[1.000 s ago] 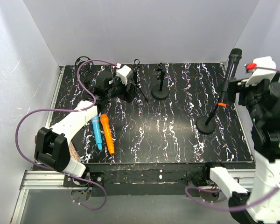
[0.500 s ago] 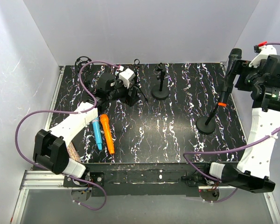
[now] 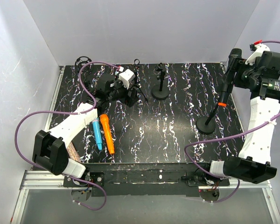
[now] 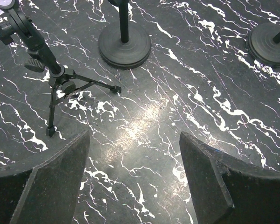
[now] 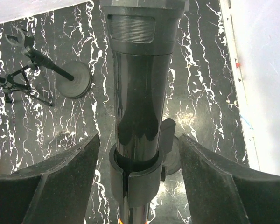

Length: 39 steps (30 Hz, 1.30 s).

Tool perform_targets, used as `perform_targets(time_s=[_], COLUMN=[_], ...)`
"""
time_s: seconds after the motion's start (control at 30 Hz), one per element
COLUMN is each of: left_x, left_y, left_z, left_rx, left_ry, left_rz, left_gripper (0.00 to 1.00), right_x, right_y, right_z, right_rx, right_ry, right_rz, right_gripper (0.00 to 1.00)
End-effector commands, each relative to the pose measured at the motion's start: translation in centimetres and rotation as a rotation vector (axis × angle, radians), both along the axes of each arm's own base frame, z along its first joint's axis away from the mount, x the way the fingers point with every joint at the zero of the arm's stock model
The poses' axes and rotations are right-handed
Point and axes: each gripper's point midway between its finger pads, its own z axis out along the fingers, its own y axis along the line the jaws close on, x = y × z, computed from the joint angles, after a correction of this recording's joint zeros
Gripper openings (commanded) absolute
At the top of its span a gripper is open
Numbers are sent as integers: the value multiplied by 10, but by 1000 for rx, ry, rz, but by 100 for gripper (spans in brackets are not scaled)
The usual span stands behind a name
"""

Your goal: Remove the microphone from the stand

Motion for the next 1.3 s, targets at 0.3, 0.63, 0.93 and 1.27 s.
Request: perform_targets(time_s=[0.3,0.63,0.93,1.27], left_x=[-4,9,3,-8], left_y=[3,0,-11,-23], left_z=[14,45,89,148], left_rx=[-3,-4,-77,-239], left_ry=[-49,-122,-97,-196], left_rz=[-2,3,-98,-233], left_gripper=[78,79,94,98], right_x=[-16,-18,-27,-16], right_y=[36,139,245,292], right_z=[-22,27,48,19], right_rx=[26,83,92,64], right_ry=[23,-179,-360,-318], right_rz=[152,695,1266,1431], right_gripper=[52,17,18,21])
